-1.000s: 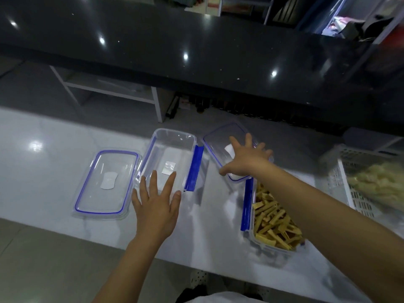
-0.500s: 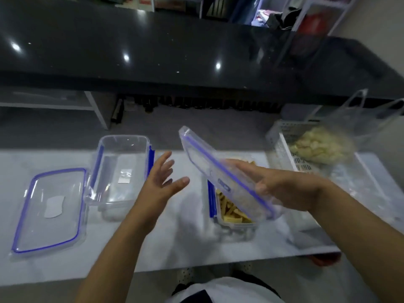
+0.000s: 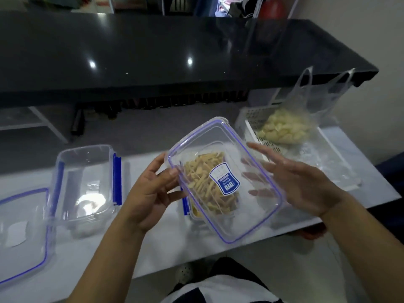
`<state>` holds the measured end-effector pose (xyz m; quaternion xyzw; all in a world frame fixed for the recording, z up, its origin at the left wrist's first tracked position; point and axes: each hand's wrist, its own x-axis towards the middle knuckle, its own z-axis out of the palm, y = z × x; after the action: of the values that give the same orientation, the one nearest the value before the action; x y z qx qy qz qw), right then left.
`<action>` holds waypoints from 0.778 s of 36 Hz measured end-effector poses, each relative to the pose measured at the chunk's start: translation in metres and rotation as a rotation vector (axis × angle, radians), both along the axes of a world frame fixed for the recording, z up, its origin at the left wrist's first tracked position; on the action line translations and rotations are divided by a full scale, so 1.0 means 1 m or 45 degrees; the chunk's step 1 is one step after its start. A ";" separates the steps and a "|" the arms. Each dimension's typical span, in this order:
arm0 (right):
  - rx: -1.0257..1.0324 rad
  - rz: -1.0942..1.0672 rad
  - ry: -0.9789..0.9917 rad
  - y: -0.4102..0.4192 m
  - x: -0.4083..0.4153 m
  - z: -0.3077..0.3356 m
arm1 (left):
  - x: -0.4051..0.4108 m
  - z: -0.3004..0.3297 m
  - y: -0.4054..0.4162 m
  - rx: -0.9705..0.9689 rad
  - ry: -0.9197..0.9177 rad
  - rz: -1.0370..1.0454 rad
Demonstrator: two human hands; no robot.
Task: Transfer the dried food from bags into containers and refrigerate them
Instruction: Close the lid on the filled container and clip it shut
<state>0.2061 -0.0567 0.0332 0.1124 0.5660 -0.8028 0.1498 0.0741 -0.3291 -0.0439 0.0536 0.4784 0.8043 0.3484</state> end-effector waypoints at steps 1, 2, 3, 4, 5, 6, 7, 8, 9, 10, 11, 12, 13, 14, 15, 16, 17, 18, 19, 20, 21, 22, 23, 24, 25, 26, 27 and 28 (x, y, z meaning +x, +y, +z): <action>0.336 -0.087 0.036 0.003 0.004 0.006 | 0.001 0.003 -0.002 -0.052 0.033 0.018; 0.576 -0.147 0.073 0.003 0.008 0.010 | 0.002 0.006 -0.002 -0.104 0.063 0.040; 0.783 -0.146 0.137 -0.001 0.011 0.013 | 0.005 0.010 -0.002 -0.156 0.083 0.066; 0.955 -0.091 0.200 -0.009 0.014 0.013 | 0.009 0.014 0.000 -0.202 0.093 0.092; 1.117 -0.016 0.227 -0.018 0.019 0.010 | 0.014 0.018 0.002 -0.245 0.100 0.115; 1.252 0.043 0.249 -0.028 0.022 0.004 | 0.020 0.021 0.005 -0.279 0.111 0.134; 1.379 0.100 0.255 -0.040 0.024 -0.002 | 0.026 0.024 0.009 -0.307 0.123 0.148; 1.470 0.155 0.250 -0.051 0.025 -0.011 | 0.032 0.027 0.012 -0.332 0.129 0.161; 1.530 0.197 0.233 -0.060 0.026 -0.019 | 0.037 0.030 0.015 -0.356 0.126 0.173; 1.580 0.206 0.216 -0.068 0.026 -0.026 | 0.043 0.033 0.019 -0.376 0.117 0.181; 1.624 0.181 0.202 -0.075 0.027 -0.033 | 0.048 0.036 0.021 -0.393 0.107 0.185; 1.660 0.127 0.193 -0.079 0.028 -0.039 | 0.052 0.037 0.023 -0.407 0.098 0.189; 1.662 0.050 0.185 -0.083 0.030 -0.045 | 0.056 0.038 0.025 -0.420 0.090 0.194; 1.633 -0.022 0.166 -0.085 0.032 -0.049 | 0.060 0.040 0.027 -0.434 0.083 0.198; 1.600 -0.076 0.160 -0.085 0.035 -0.053 | 0.063 0.041 0.029 -0.447 0.079 0.206; 1.568 -0.100 0.151 -0.084 0.037 -0.057 | 0.066 0.042 0.031 -0.457 0.079 0.215; 1.542 -0.101 0.144 -0.082 0.038 -0.060 | 0.068 0.044 0.031 -0.467 0.079 0.221; 1.521 -0.086 0.136 -0.080 0.039 -0.062 | 0.070 0.045 0.032 -0.477 0.080 0.223; 1.503 -0.070 0.130 -0.079 0.039 -0.063 | 0.071 0.046 0.032 -0.486 0.082 0.221; 1.498 -0.060 0.132 -0.078 0.038 -0.063 | 0.071 0.047 0.032 -0.496 0.090 0.216; 1.505 -0.061 0.140 -0.078 0.036 -0.063 | 0.071 0.049 0.032 -0.514 0.101 0.204; 1.514 -0.069 0.145 -0.080 0.034 -0.063 | 0.069 0.050 0.032 -0.532 0.112 0.188; 1.519 -0.083 0.141 -0.082 0.032 -0.063 | 0.067 0.051 0.031 -0.545 0.123 0.170; 1.513 -0.102 0.128 -0.083 0.030 -0.063 | 0.064 0.051 0.031 -0.553 0.133 0.152; 1.507 -0.124 0.115 -0.084 0.028 -0.065 | 0.060 0.049 0.031 -0.558 0.142 0.132; 1.511 -0.146 0.105 -0.085 0.027 -0.066 | 0.056 0.047 0.030 -0.562 0.147 0.107; 1.517 -0.169 0.094 -0.086 0.026 -0.068 | 0.053 0.044 0.030 -0.566 0.151 0.080; 1.520 -0.193 0.076 -0.088 0.026 -0.070 | 0.049 0.041 0.029 -0.569 0.156 0.046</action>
<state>0.2324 -0.1443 -0.0372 0.1945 0.9133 -0.3576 -0.0128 0.1236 -0.2996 -0.0031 0.0151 0.6658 0.6796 0.3075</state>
